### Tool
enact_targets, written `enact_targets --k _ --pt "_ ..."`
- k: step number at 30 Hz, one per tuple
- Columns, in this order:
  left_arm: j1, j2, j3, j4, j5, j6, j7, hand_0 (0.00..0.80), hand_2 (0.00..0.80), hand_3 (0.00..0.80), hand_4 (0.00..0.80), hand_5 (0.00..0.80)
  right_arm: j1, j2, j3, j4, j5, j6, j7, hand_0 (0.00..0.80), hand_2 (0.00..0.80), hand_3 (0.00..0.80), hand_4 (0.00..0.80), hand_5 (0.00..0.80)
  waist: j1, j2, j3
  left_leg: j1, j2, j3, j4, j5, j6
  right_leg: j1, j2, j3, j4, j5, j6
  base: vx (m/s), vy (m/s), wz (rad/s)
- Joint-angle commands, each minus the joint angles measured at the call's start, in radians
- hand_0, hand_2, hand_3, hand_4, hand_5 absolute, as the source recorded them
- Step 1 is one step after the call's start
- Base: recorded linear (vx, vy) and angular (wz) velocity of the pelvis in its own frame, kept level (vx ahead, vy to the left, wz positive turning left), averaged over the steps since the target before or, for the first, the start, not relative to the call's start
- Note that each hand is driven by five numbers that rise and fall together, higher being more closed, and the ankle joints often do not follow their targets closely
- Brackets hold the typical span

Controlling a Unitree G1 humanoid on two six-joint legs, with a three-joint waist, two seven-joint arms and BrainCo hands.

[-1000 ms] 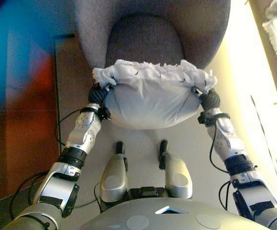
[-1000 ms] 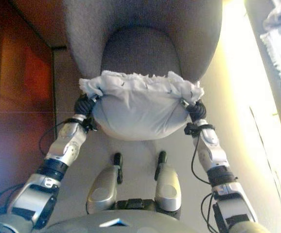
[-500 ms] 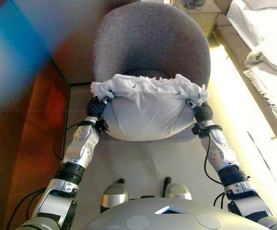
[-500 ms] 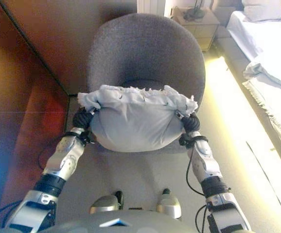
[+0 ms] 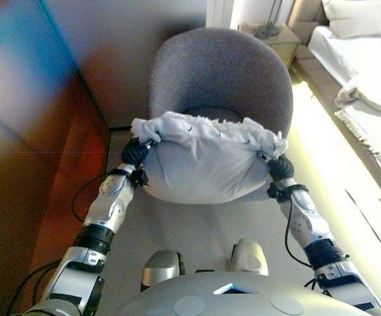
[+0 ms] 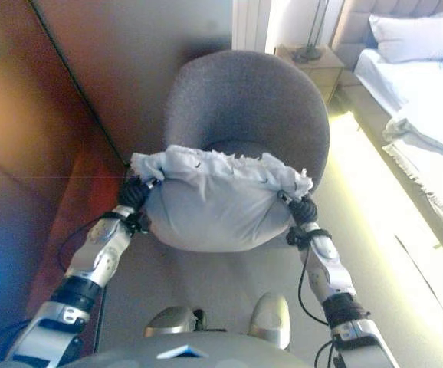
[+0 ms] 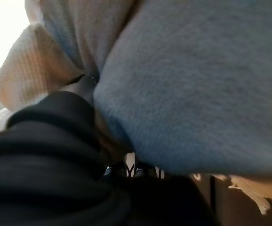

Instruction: Pick up the cushion and take it to the sofa

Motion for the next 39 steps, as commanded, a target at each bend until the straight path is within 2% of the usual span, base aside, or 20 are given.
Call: enact_targets --k 1,3,5,8,10,12,13,16,19,20,22,23,25,27,29,31,32,34,36,39 --pt "-0.050 -0.018 0.019 -0.096 -0.014 -0.088 -0.018 0.800 0.800 0.800 0.800 0.800 -0.076 0.020 -0.040 -0.042 0.070 -0.065 0.049 0.800 0.800 0.800 0.800 0.800 -0.053 -0.063 -0.005 0.109 -0.083 0.019 -0.004 -0.163 -0.008 -0.028 0.032 0.008 -0.272 0.182 0.056 0.393 -0.144 -0.02" --pt "-0.055 -0.020 0.006 -0.093 -0.004 -0.087 -0.014 0.800 0.800 0.800 0.800 0.800 -0.090 0.006 -0.043 -0.021 0.086 -0.072 0.063 0.800 0.800 0.800 0.800 0.800 -0.065 -0.080 -0.002 0.138 -0.095 0.010 0.009 -0.199 -0.004 -0.049 0.082 -0.036 -0.424 0.169 0.070 0.437 -0.108 -0.01" --pt "-0.059 -0.021 0.000 -0.089 -0.001 -0.084 -0.012 0.800 0.800 0.800 0.800 0.800 -0.094 0.000 -0.045 -0.018 0.087 -0.075 0.065 0.800 0.800 0.800 0.800 0.800 -0.076 -0.084 0.001 0.173 -0.094 0.006 0.015 -0.223 -0.003 -0.086 0.096 -0.073 -0.502 0.189 0.073 0.399 -0.078 0.19" --pt "-0.045 -0.025 0.010 -0.087 -0.002 -0.087 -0.023 0.800 0.800 0.800 0.800 0.800 -0.081 -0.005 -0.053 -0.030 0.069 -0.073 0.077 0.800 0.800 0.800 0.800 0.800 -0.084 -0.090 0.000 0.205 -0.091 0.004 0.043 -0.274 0.015 -0.105 0.082 -0.090 -0.446 0.205 0.060 0.464 -0.098 0.39" --pt "-0.023 -0.033 0.025 -0.097 -0.003 -0.089 -0.021 0.800 0.800 0.800 0.800 0.800 -0.069 -0.004 -0.054 -0.040 0.047 -0.065 0.090 0.800 0.800 0.800 0.800 0.800 -0.086 -0.088 -0.017 0.210 -0.083 0.019 0.067 -0.268 0.008 -0.076 0.082 -0.099 -0.435 0.182 0.050 0.469 -0.120 0.00" --pt "0.005 -0.037 0.042 -0.120 -0.008 -0.084 -0.023 0.800 0.800 0.800 0.800 0.800 -0.054 -0.006 -0.057 -0.067 0.030 -0.046 0.093 0.800 0.800 0.800 0.800 0.800 -0.098 -0.076 -0.042 0.234 -0.052 0.039 0.084 -0.230 -0.019 -0.061 0.094 -0.098 -0.403 0.150 0.036 0.531 -0.156 -0.15" --pt "0.022 -0.036 0.051 -0.130 -0.017 -0.077 -0.024 0.800 0.800 0.800 0.800 0.800 -0.044 -0.004 -0.059 -0.077 0.032 -0.031 0.097 0.800 0.800 0.800 0.800 0.800 -0.107 -0.065 -0.063 0.255 -0.030 0.040 0.091 -0.194 -0.037 -0.055 0.105 -0.079 -0.370 0.133 0.024 0.503 -0.181 0.03" --pt "0.043 -0.042 0.061 -0.145 -0.028 -0.064 -0.024 0.800 0.800 0.800 0.800 0.800 -0.032 -0.008 -0.050 -0.104 0.030 -0.001 0.093 0.800 0.800 0.800 0.800 0.800 -0.120 -0.044 -0.105 0.249 0.026 0.040 0.154 -0.022 -0.101 -0.020 0.143 -0.051 -0.333 0.072 -0.022 0.486 -0.217 -0.16" --pt "0.044 -0.052 0.070 -0.154 -0.036 -0.061 -0.019 0.800 0.800 0.800 0.800 0.800 -0.015 -0.012 -0.059 -0.101 0.025 0.003 0.122 0.800 0.800 0.800 0.800 0.800 -0.128 -0.043 -0.128 0.197 0.068 0.073 0.302 0.106 -0.149 0.043 0.165 -0.050 -0.357 0.036 -0.067 0.411 -0.224 0.08" --pt "0.041 -0.056 0.069 -0.155 -0.035 -0.063 -0.018 0.800 0.800 0.800 0.800 0.800 -0.015 -0.014 -0.058 -0.099 0.028 0.000 0.123 0.800 0.800 0.800 0.800 0.800 -0.126 -0.048 -0.132 0.161 0.074 0.077 0.365 0.118 -0.151 0.060 0.165 -0.054 -0.362 0.024 -0.080 0.337 -0.211 -0.05" --pt "0.039 -0.063 0.065 -0.153 -0.032 -0.073 -0.018 0.800 0.800 0.800 0.800 0.800 -0.013 -0.013 -0.056 -0.094 0.030 -0.011 0.129 0.800 0.800 0.800 0.800 0.800 -0.119 -0.060 -0.131 0.079 0.110 0.107 0.452 0.126 -0.151 0.095 0.165 -0.064 -0.363 -0.004 -0.103 0.282 -0.179 -0.04" --pt "0.036 -0.068 0.064 -0.155 -0.028 -0.076 -0.019 0.800 0.800 0.800 0.800 0.800 -0.013 -0.011 -0.051 -0.095 0.033 -0.019 0.130 0.800 0.800 0.800 0.800 0.800 -0.111 -0.063 -0.119 0.029 0.124 0.108 0.471 0.100 -0.139 0.114 0.167 -0.063 -0.358 -0.019 -0.108 0.226 -0.120 -0.05" --pt "0.037 -0.066 0.061 -0.158 -0.015 -0.088 -0.024 0.800 0.800 0.800 0.800 0.800 -0.023 -0.009 -0.035 -0.092 0.039 -0.032 0.129 0.800 0.800 0.800 0.800 0.800 -0.091 -0.069 -0.095 -0.021 0.127 0.107 0.425 0.070 -0.121 0.145 0.167 -0.050 -0.351 -0.039 -0.108 0.214 -0.043 0.00" --pt "0.040 -0.059 0.063 -0.162 -0.012 -0.095 -0.026 0.800 0.800 0.800 0.800 0.800 -0.045 -0.014 -0.024 -0.095 0.043 -0.019 0.114 0.800 0.800 0.800 0.800 0.800 -0.073 -0.064 -0.079 -0.026 0.123 0.102 0.282 0.070 -0.111 0.169 0.173 -0.029 -0.347 -0.057 -0.102 0.225 0.066 -0.07" --pt "0.039 -0.050 0.070 -0.167 -0.027 -0.087 -0.027 0.800 0.800 0.800 0.800 0.800 -0.063 -0.015 -0.018 -0.100 0.041 0.000 0.095 0.800 0.800 0.800 0.800 0.800 -0.052 -0.052 -0.068 -0.049 0.115 0.083 0.145 0.087 -0.114 0.193 0.176 -0.018 -0.337 -0.087 -0.092 0.198 0.095 -0.25" --pt "0.034 -0.047 0.075 -0.157 -0.037 -0.087 -0.032 0.800 0.800 0.800 0.800 0.800 -0.070 -0.011 -0.010 -0.099 0.041 0.006 0.090 0.800 0.800 0.800 0.800 0.800 -0.038 -0.044 -0.067 -0.065 0.104 0.058 0.067 0.098 -0.120 0.206 0.175 -0.012 -0.336 -0.096 -0.085 0.197 0.091 -0.19" --pt "0.028 -0.048 0.076 -0.149 -0.041 -0.087 -0.030 0.800 0.800 0.800 0.800 0.800 -0.074 -0.008 0.002 -0.101 0.037 0.008 0.086 0.800 0.800 0.800 0.800 0.800 -0.022 -0.031 -0.065 -0.085 0.104 0.032 -0.015 0.129 -0.136 0.231 0.178 -0.005 -0.335 -0.114 -0.079 0.273 0.118 -0.15" --pt "0.025 -0.055 0.079 -0.134 -0.055 -0.088 -0.023 0.800 0.800 0.800 0.800 0.800 -0.074 0.000 0.018 -0.109 0.028 0.013 0.080 0.800 0.800 0.800 0.800 0.800 -0.006 -0.024 -0.064 -0.107 0.106 0.013 -0.082 0.157 -0.150 0.274 0.174 0.007 -0.343 -0.135 -0.072 0.285 0.114 -0.28" --pt "0.029 -0.060 0.092 -0.120 -0.065 -0.095 -0.027 0.800 0.800 0.800 0.800 0.800 -0.067 0.003 0.025 -0.118 0.022 0.015 0.082 0.800 0.800 0.800 0.800 0.800 0.005 -0.019 -0.070 -0.126 0.114 0.016 -0.128 0.170 -0.158 0.322 0.164 0.019 -0.357 -0.154 -0.062 0.274 0.120 -0.38" --pt "0.015 -0.063 0.100 -0.091 -0.067 -0.107 -0.042 0.800 0.800 0.800 0.800 0.800 -0.063 0.008 0.019 -0.116 0.027 0.014 0.080 0.800 0.800 0.800 0.800 0.800 0.006 -0.012 -0.081 -0.132 0.122 0.058 -0.159 0.169 -0.158 0.371 0.140 0.004 -0.372 -0.175 -0.046 0.236 0.152 -0.45"
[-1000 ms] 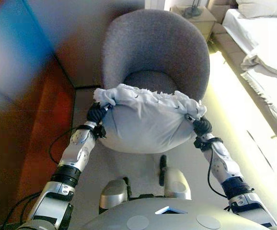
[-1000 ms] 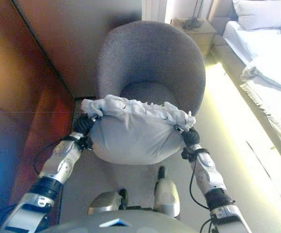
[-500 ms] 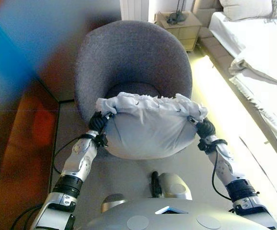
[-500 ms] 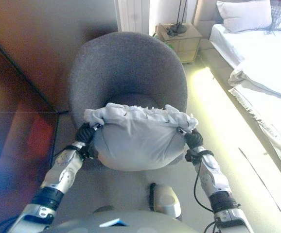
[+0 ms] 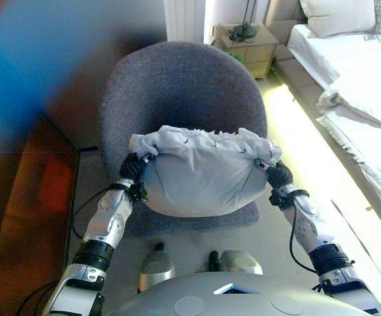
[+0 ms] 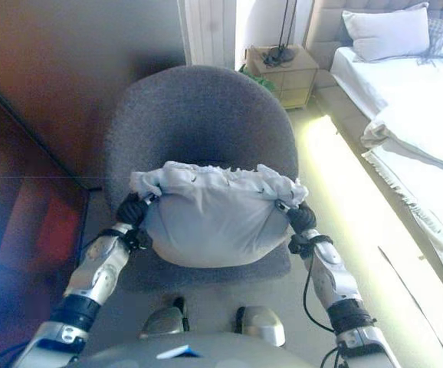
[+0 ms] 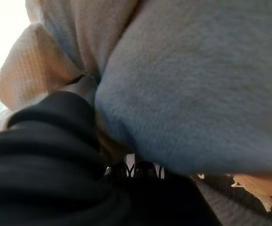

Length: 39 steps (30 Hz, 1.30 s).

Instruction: Pick up the cushion and take it to the sofa

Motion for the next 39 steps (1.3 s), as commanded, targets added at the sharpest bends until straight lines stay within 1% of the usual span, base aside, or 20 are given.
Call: enact_targets --k 1,2,4,5,6,8,10,11,12,13,14,16,19,22,24,28,32,34,37,39 --pt "-0.092 -0.013 0.061 -0.055 -0.061 -0.117 -0.046 0.800 0.800 0.800 0.800 0.800 -0.080 0.036 0.012 -0.092 0.011 -0.050 0.028 0.800 0.800 0.800 0.800 0.800 0.018 -0.018 -0.048 -0.046 0.005 0.028 -0.048 0.077 -0.020 0.174 -0.040 -0.028 -0.097 -0.008 0.075 0.173 0.165 -0.46" --pt "-0.101 -0.009 0.063 -0.051 -0.059 -0.114 -0.047 0.800 0.800 0.800 0.800 0.800 -0.080 0.036 0.006 -0.090 0.018 -0.051 0.029 0.800 0.800 0.800 0.800 0.800 0.016 -0.017 -0.054 -0.041 0.002 0.034 -0.051 0.069 -0.013 0.172 -0.054 -0.038 -0.092 -0.012 0.084 0.159 0.194 -0.29" --pt "-0.114 -0.001 0.056 -0.042 -0.046 -0.118 -0.045 0.800 0.800 0.800 0.800 0.800 -0.082 0.046 0.002 -0.090 0.025 -0.062 0.026 0.800 0.800 0.800 0.800 0.800 0.018 -0.014 -0.055 -0.044 -0.014 0.022 -0.045 0.057 0.003 0.155 -0.082 -0.044 -0.059 -0.015 0.100 0.118 0.196 -0.06" --pt "-0.120 0.007 0.053 -0.046 -0.037 -0.116 -0.047 0.800 0.800 0.800 0.800 0.800 -0.088 0.055 0.003 -0.087 0.029 -0.076 0.015 0.800 0.800 0.800 0.800 0.800 0.026 -0.016 -0.054 -0.058 -0.028 0.021 -0.023 0.042 0.023 0.142 -0.110 -0.048 -0.015 -0.010 0.114 0.064 0.157 0.06" --pt "-0.123 0.010 0.052 -0.048 -0.033 -0.114 -0.051 0.800 0.800 0.800 0.800 0.800 -0.091 0.060 0.004 -0.086 0.028 -0.083 0.009 0.800 0.800 0.800 0.800 0.800 0.030 -0.018 -0.054 -0.068 -0.036 0.022 -0.012 0.034 0.031 0.136 -0.125 -0.051 0.013 -0.003 0.118 0.039 0.163 0.10" --pt "-0.131 0.019 0.045 -0.052 -0.006 -0.114 -0.066 0.800 0.800 0.800 0.800 0.800 -0.097 0.083 0.007 -0.083 0.015 -0.104 -0.010 0.800 0.800 0.800 0.800 0.800 0.043 -0.024 -0.050 -0.080 -0.071 0.028 0.016 0.009 0.065 0.093 -0.197 -0.064 0.164 0.074 0.118 0.046 0.219 0.07" --pt "-0.129 0.027 0.036 -0.050 -0.015 -0.102 -0.090 0.800 0.800 0.800 0.800 0.800 -0.092 0.099 0.015 -0.077 0.023 -0.116 -0.043 0.800 0.800 0.800 0.800 0.800 0.043 -0.007 -0.040 -0.052 -0.095 0.030 0.039 -0.026 0.094 -0.014 -0.250 -0.051 0.390 0.182 0.097 0.107 0.315 0.01" --pt "-0.128 0.027 0.037 -0.047 -0.022 -0.100 -0.096 0.800 0.800 0.800 0.800 0.800 -0.092 0.101 0.017 -0.076 0.026 -0.113 -0.048 0.800 0.800 0.800 0.800 0.800 0.044 -0.008 -0.037 -0.042 -0.104 0.033 0.041 -0.031 0.098 -0.033 -0.260 -0.047 0.419 0.194 0.096 0.224 0.241 0.07" --pt "-0.124 0.024 0.039 -0.052 -0.027 -0.089 -0.097 0.800 0.800 0.800 0.800 0.800 -0.089 0.109 0.022 -0.056 0.017 -0.116 -0.044 0.800 0.800 0.800 0.800 0.800 0.045 -0.015 -0.034 -0.005 -0.119 0.040 0.043 -0.058 0.093 -0.054 -0.290 -0.065 0.417 0.198 0.100 0.212 0.130 0.11" --pt "-0.122 0.024 0.040 -0.055 -0.027 -0.086 -0.097 0.800 0.800 0.800 0.800 0.800 -0.090 0.111 0.024 -0.049 0.015 -0.116 -0.043 0.800 0.800 0.800 0.800 0.800 0.047 -0.016 -0.031 0.006 -0.119 0.043 0.041 -0.061 0.091 -0.053 -0.294 -0.072 0.404 0.197 0.099 0.223 0.057 -0.07" --pt "-0.118 0.025 0.040 -0.060 -0.025 -0.085 -0.095 0.800 0.800 0.800 0.800 0.800 -0.098 0.112 0.022 -0.031 0.020 -0.114 -0.040 0.800 0.800 0.800 0.800 0.800 0.052 -0.011 -0.024 0.022 -0.111 0.052 0.035 -0.049 0.089 -0.056 -0.287 -0.097 0.320 0.207 0.090 0.143 -0.059 -0.21" --pt "-0.120 0.034 0.038 -0.055 -0.025 -0.083 -0.092 0.800 0.800 0.800 0.800 0.800 -0.116 0.110 0.012 -0.012 0.052 -0.105 -0.038 0.800 0.800 0.800 0.800 0.800 0.056 -0.019 -0.017 0.041 -0.101 0.048 0.035 -0.057 0.074 -0.062 -0.280 -0.104 0.201 0.232 0.106 0.147 -0.169 -0.17" --pt "-0.154 0.048 0.019 -0.020 -0.027 -0.082 -0.082 0.800 0.800 0.800 0.800 0.800 -0.166 0.103 0.003 0.028 0.088 -0.125 -0.061 0.800 0.800 0.800 0.800 0.800 0.043 -0.052 0.010 0.066 -0.074 0.039 0.060 -0.098 0.051 -0.094 -0.257 -0.083 0.016 0.282 0.146 0.109 -0.259 -0.16" --pt "-0.223 0.058 -0.013 0.020 0.004 -0.074 -0.050 0.800 0.800 0.800 0.800 0.800 -0.264 0.084 -0.016 0.095 0.133 -0.122 -0.082 0.800 0.800 0.800 0.800 0.800 0.033 -0.079 0.036 0.080 -0.048 0.031 0.109 -0.160 0.047 -0.134 -0.245 -0.072 -0.064 0.313 0.180 0.127 -0.207 -0.07" --pt "-0.237 0.049 -0.019 0.050 -0.011 -0.070 -0.024 0.800 0.800 0.800 0.800 0.800 -0.285 0.071 -0.026 0.129 0.136 -0.108 -0.079 0.800 0.800 0.800 0.800 0.800 0.030 -0.085 0.031 0.084 -0.039 0.012 0.138 -0.183 0.050 -0.116 -0.231 -0.053 -0.078 0.285 0.186 0.210 -0.178 0.29" --pt "-0.198 0.032 -0.021 0.007 0.005 -0.038 0.006 0.800 0.800 0.800 0.800 0.800 -0.255 0.064 -0.026 0.100 0.127 -0.082 -0.080 0.800 0.800 0.800 0.800 0.800 0.033 -0.088 0.007 0.092 -0.005 0.017 0.143 -0.175 0.031 -0.076 -0.210 -0.086 -0.092 0.244 0.183 0.187 -0.155 0.48" --pt "-0.189 0.018 -0.024 -0.004 -0.013 -0.046 0.036 0.800 0.800 0.800 0.800 0.800 -0.257 0.055 -0.020 0.098 0.088 -0.080 -0.094 0.800 0.800 0.800 0.800 0.800 0.035 -0.081 0.007 0.082 0.018 0.045 0.150 -0.164 0.014 -0.068 -0.203 -0.129 -0.086 0.211 0.175 0.091 -0.089 -0.04" --pt "-0.227 0.014 -0.045 0.009 -0.021 -0.063 0.048 0.800 0.800 0.800 0.800 0.800 -0.305 0.047 -0.014 0.116 0.078 -0.099 -0.121 0.800 0.800 0.800 0.800 0.800 0.036 -0.074 0.030 0.041 0.035 0.046 0.177 -0.160 0.002 -0.100 -0.209 -0.140 -0.051 0.197 0.174 -0.109 -0.082 0.03" --pt "-0.437 0.016 -0.110 0.083 -0.049 -0.144 0.116 0.800 0.800 0.800 0.800 0.800 -0.542 0.018 0.018 0.147 0.095 -0.147 -0.199 0.800 0.800 0.800 0.800 0.800 0.027 -0.052 0.151 -0.139 0.046 -0.011 0.265 -0.156 -0.012 -0.280 -0.224 -0.118 0.070 0.185 0.175 -0.586 -0.020 0.23" --pt "-0.550 0.021 -0.126 0.126 -0.072 -0.175 0.137 0.800 0.800 0.800 0.800 0.800 -0.655 -0.014 0.016 0.178 0.104 -0.160 -0.200 0.800 0.800 0.800 0.800 0.800 0.016 -0.040 0.204 -0.215 0.038 -0.027 0.285 -0.138 -0.014 -0.349 -0.226 -0.102 0.102 0.183 0.169 -0.489 0.110 0.24"
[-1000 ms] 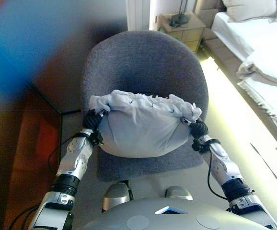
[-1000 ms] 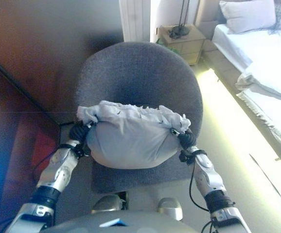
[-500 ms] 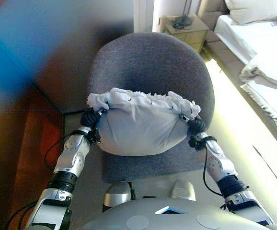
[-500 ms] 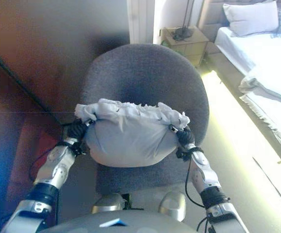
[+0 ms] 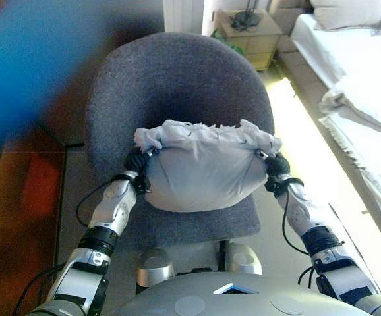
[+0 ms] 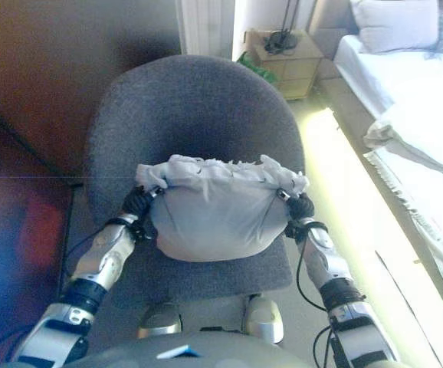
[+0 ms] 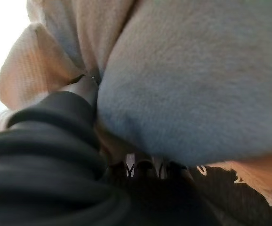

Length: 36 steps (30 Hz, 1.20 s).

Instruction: Pick up the cushion and take it to the sofa

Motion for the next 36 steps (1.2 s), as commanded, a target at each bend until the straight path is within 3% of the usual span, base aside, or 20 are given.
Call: enact_targets --k 1,5,11,19,26,36 --pt "-0.239 0.009 -0.033 -0.034 -0.069 -0.161 0.034 0.800 0.800 0.800 0.800 0.800 -0.285 0.002 -0.016 -0.039 0.025 -0.126 0.009 0.800 0.800 0.800 0.800 0.800 -0.003 0.001 0.097 -0.017 0.006 -0.008 0.073 -0.108 0.012 -0.081 -0.060 0.041 0.042 0.009 0.078 -0.351 0.114 0.16" --pt "-0.359 0.007 -0.042 -0.011 -0.069 -0.168 0.104 0.800 0.800 0.800 0.800 0.800 -0.378 -0.052 0.007 -0.008 0.029 -0.146 0.036 0.800 0.800 0.800 0.800 0.800 -0.013 0.004 0.150 -0.123 -0.012 -0.023 0.185 -0.139 0.014 -0.178 -0.073 0.071 0.144 -0.021 0.071 -0.176 0.061 0.01" --pt "-0.404 0.026 -0.027 0.058 -0.042 -0.131 0.144 0.800 0.800 0.800 0.800 0.800 -0.430 -0.085 0.036 0.053 0.067 -0.076 0.091 0.800 0.800 0.800 0.800 0.800 -0.004 -0.002 0.176 -0.195 -0.008 -0.042 0.325 -0.210 0.016 -0.231 -0.080 0.089 0.257 -0.070 0.071 -0.002 -0.003 -0.06" --pt "-0.566 0.075 -0.052 0.180 -0.063 -0.127 0.171 0.800 0.800 0.800 0.800 0.800 -0.613 -0.093 0.069 0.142 0.078 -0.097 0.059 0.800 0.800 0.800 0.800 0.800 0.008 0.015 0.220 -0.242 -0.013 -0.044 0.276 -0.157 -0.002 -0.260 -0.074 0.075 0.225 -0.063 0.077 -0.045 0.001 0.01" --pt "-0.673 0.056 -0.072 0.182 -0.093 -0.112 0.209 0.800 0.800 0.800 0.800 0.800 -0.728 -0.103 0.102 0.187 0.046 -0.122 0.036 0.800 0.800 0.800 0.800 0.800 0.017 0.013 0.218 -0.223 -0.020 -0.051 0.204 -0.119 -0.011 -0.232 -0.068 0.058 0.168 -0.055 0.081 0.022 0.000 0.03" --pt "-0.799 0.111 -0.123 0.178 -0.081 -0.114 0.255 0.800 0.800 0.800 0.800 0.800 -0.867 -0.155 0.153 0.230 0.082 -0.119 0.045 0.800 0.800 0.800 0.800 0.800 0.039 -0.003 0.187 -0.195 -0.028 -0.062 0.126 -0.087 -0.018 -0.181 -0.064 0.018 0.087 -0.043 0.085 0.046 -0.028 0.05"
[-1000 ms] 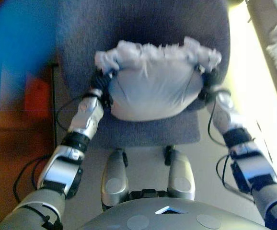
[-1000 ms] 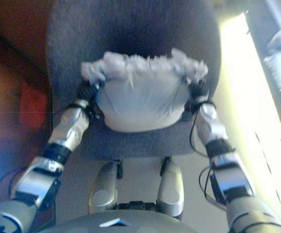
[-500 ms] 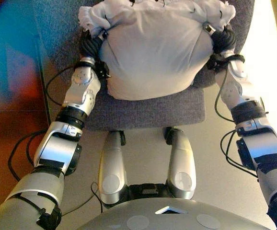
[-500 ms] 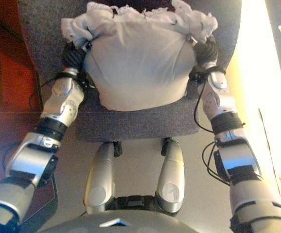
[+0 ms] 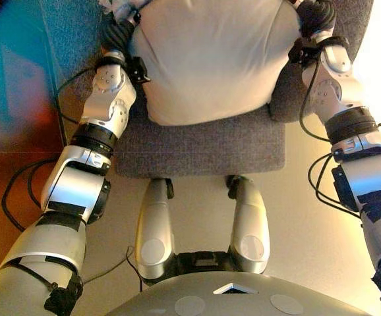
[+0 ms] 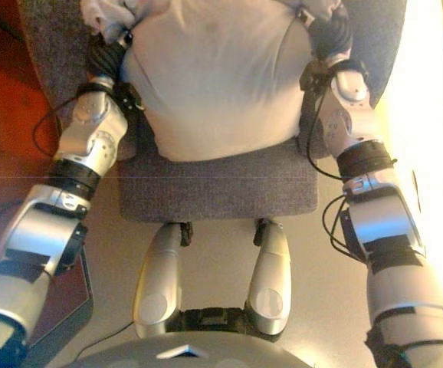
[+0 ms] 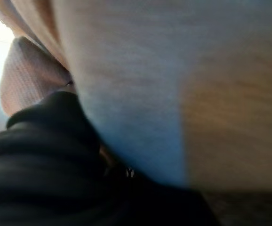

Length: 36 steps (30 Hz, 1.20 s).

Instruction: Pick up the cushion and take it to the sofa

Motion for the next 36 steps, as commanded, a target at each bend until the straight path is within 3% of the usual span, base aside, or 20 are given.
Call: enact_targets --k 1,9,16,22,26,32,36 --pt "-0.213 0.018 -0.057 -0.034 -0.002 -0.074 0.017 0.800 0.800 0.800 0.800 0.800 -0.184 -0.026 0.036 -0.032 0.044 -0.081 0.038 0.800 0.800 0.800 0.800 0.800 0.032 0.007 -0.060 0.059 0.005 -0.034 -0.074 -0.031 -0.058 0.043 -0.011 -0.006 -0.059 -0.023 0.066 0.037 -0.007 0.01" --pt "-0.220 0.040 -0.049 -0.050 -0.027 -0.141 0.006 0.800 0.800 0.800 0.800 0.800 -0.207 -0.027 0.053 -0.054 0.008 -0.101 0.021 0.800 0.800 0.800 0.800 0.800 0.050 0.010 -0.072 0.061 0.002 -0.041 -0.103 -0.018 -0.063 0.050 -0.015 -0.025 -0.067 -0.037 0.058 0.051 0.000 0.06" --pt "-0.257 0.018 -0.073 0.013 -0.152 -0.075 0.054 0.800 0.800 0.800 0.800 0.800 -0.257 -0.022 0.107 0.046 -0.008 -0.023 -0.009 0.800 0.800 0.800 0.800 0.800 0.055 0.004 -0.085 0.044 0.005 -0.047 -0.068 -0.032 -0.074 0.044 -0.020 -0.030 -0.036 -0.054 0.052 0.071 -0.003 0.05" --pt "-0.237 0.023 -0.086 0.018 -0.147 -0.083 0.053 0.800 0.800 0.800 0.800 0.800 -0.287 -0.048 0.139 0.071 -0.022 -0.005 -0.026 0.800 0.800 0.800 0.800 0.800 0.057 0.006 -0.074 0.013 0.011 -0.045 -0.058 -0.027 -0.077 0.009 -0.014 -0.024 -0.009 -0.060 0.045 0.018 0.017 0.05" --pt "-0.229 0.014 -0.087 0.036 -0.183 -0.067 0.078 0.800 0.800 0.800 0.800 0.800 -0.292 -0.047 0.147 0.129 -0.013 0.043 0.018 0.800 0.800 0.800 0.800 0.800 0.059 0.001 -0.071 0.014 0.014 -0.043 -0.049 -0.028 -0.079 0.006 -0.010 -0.021 0.003 -0.060 0.047 0.048 0.010 0.07" --pt "-0.270 0.007 -0.120 0.120 -0.179 0.030 0.085 0.800 0.800 0.800 0.800 0.800 -0.346 -0.027 0.176 0.293 0.013 0.091 0.099 0.800 0.800 0.800 0.800 0.800 0.065 0.004 -0.062 -0.007 0.032 -0.042 -0.012 -0.060 -0.085 -0.022 -0.006 -0.013 0.047 -0.084 0.057 0.040 -0.007 0.03" --pt "-0.295 0.020 -0.127 0.185 -0.266 0.010 0.050 0.800 0.800 0.800 0.800 0.800 -0.362 -0.016 0.186 0.329 0.042 0.101 0.112 0.800 0.800 0.800 0.800 0.800 0.054 0.016 -0.058 -0.021 0.031 -0.034 0.009 -0.061 -0.082 -0.048 -0.007 0.005 0.074 -0.085 0.055 0.002 0.066 0.02"
